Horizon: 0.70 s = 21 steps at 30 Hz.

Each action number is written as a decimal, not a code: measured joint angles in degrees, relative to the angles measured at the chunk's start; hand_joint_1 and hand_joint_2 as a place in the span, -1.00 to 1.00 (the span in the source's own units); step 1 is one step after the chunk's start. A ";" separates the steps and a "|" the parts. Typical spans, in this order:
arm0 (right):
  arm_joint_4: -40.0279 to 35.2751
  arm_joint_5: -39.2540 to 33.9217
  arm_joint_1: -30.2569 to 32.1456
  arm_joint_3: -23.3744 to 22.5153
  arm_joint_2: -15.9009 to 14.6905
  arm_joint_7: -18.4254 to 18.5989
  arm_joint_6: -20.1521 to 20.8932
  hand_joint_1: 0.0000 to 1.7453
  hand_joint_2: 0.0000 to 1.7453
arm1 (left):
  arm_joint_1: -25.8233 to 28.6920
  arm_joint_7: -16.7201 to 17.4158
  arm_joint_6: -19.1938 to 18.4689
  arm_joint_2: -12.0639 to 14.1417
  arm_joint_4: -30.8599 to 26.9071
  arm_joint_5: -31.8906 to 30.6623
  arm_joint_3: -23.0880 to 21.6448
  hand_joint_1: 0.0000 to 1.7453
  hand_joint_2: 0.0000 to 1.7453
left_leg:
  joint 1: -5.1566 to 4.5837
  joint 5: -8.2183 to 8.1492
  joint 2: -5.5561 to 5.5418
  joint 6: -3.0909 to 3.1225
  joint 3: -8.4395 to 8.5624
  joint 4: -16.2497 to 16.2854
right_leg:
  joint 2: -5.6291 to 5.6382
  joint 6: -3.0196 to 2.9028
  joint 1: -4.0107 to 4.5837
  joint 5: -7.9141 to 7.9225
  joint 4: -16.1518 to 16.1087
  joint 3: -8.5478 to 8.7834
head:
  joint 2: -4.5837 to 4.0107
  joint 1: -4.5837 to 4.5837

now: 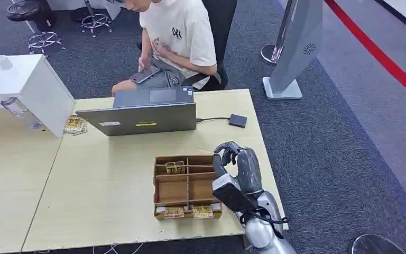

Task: Pass the card to the sensor for recognition and then transmit it.

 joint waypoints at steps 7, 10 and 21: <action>-9.70 -15.92 3.22 -2.88 -0.07 -4.72 5.97 1.00 1.00 | 0.14 0.42 0.22 -0.22 0.00 0.35 0.07 -1.00 -1.00 | 0.00 0.00 -0.01 0.00 -0.03 0.00 | 0.00 0.00 0.00 0.00 0.00 -0.01 | 0.00 -0.02; -12.90 -17.24 3.63 -3.21 -0.07 -4.84 7.48 1.00 1.00 | 0.10 -0.15 0.28 -0.24 0.00 0.46 0.07 -1.00 -1.00 | 0.00 0.00 0.00 0.00 -0.02 0.00 | 0.00 0.00 0.00 0.00 0.00 -0.01 | 0.00 -0.02; -11.96 -7.48 0.21 -1.29 -0.07 -4.62 4.77 1.00 1.00 | 0.00 0.02 -0.37 -0.24 0.00 -0.87 0.07 -1.00 -1.00 | 0.01 0.03 0.00 -0.03 -0.02 0.00 | -0.01 -0.01 0.00 0.03 0.01 0.01 | 0.00 -0.02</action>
